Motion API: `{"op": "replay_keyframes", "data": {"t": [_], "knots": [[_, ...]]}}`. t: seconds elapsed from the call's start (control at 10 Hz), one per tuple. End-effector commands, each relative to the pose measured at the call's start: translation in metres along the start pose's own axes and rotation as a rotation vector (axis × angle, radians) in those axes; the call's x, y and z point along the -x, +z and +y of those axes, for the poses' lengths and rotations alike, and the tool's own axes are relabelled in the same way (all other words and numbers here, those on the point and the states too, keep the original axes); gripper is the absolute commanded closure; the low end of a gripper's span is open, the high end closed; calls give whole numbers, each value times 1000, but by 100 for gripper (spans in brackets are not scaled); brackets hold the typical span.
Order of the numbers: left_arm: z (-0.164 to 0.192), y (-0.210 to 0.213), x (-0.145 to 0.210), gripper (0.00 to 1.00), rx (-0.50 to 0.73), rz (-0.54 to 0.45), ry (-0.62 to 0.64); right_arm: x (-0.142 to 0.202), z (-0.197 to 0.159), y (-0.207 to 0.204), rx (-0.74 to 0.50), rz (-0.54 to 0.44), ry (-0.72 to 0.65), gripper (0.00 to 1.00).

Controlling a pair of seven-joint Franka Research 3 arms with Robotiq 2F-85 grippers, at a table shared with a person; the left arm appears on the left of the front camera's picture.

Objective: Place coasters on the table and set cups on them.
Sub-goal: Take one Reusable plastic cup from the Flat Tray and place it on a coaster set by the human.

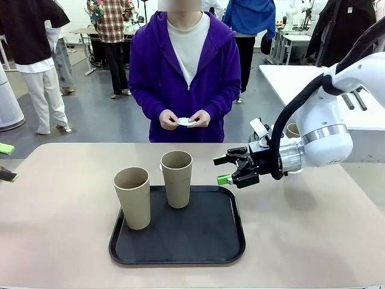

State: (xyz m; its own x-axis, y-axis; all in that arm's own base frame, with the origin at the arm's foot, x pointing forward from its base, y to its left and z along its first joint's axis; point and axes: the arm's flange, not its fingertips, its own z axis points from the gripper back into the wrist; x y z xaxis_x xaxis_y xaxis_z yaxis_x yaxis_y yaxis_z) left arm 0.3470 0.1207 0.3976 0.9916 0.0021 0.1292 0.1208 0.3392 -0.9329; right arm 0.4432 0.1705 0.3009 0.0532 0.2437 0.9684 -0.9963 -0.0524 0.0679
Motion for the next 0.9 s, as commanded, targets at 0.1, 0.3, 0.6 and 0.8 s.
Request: {"op": "replay_keyframes", "data": {"t": [0.1, 0.3, 0.6, 0.8], "knots": [[-2, 1, 0, 0, 11, -11, -5, 19, -15, -22, 32, -68, 66, 0], [-2, 1, 0, 0, 11, -11, -5, 34, -20, -41, 50, -81, 103, 0], [-2, 1, 0, 0, 11, -11, -5, 48, -24, -66, 7, -103, 39, 0], [-2, 1, 0, 0, 11, -11, -5, 50, -22, -76, -8, -117, -12, 0]]}}
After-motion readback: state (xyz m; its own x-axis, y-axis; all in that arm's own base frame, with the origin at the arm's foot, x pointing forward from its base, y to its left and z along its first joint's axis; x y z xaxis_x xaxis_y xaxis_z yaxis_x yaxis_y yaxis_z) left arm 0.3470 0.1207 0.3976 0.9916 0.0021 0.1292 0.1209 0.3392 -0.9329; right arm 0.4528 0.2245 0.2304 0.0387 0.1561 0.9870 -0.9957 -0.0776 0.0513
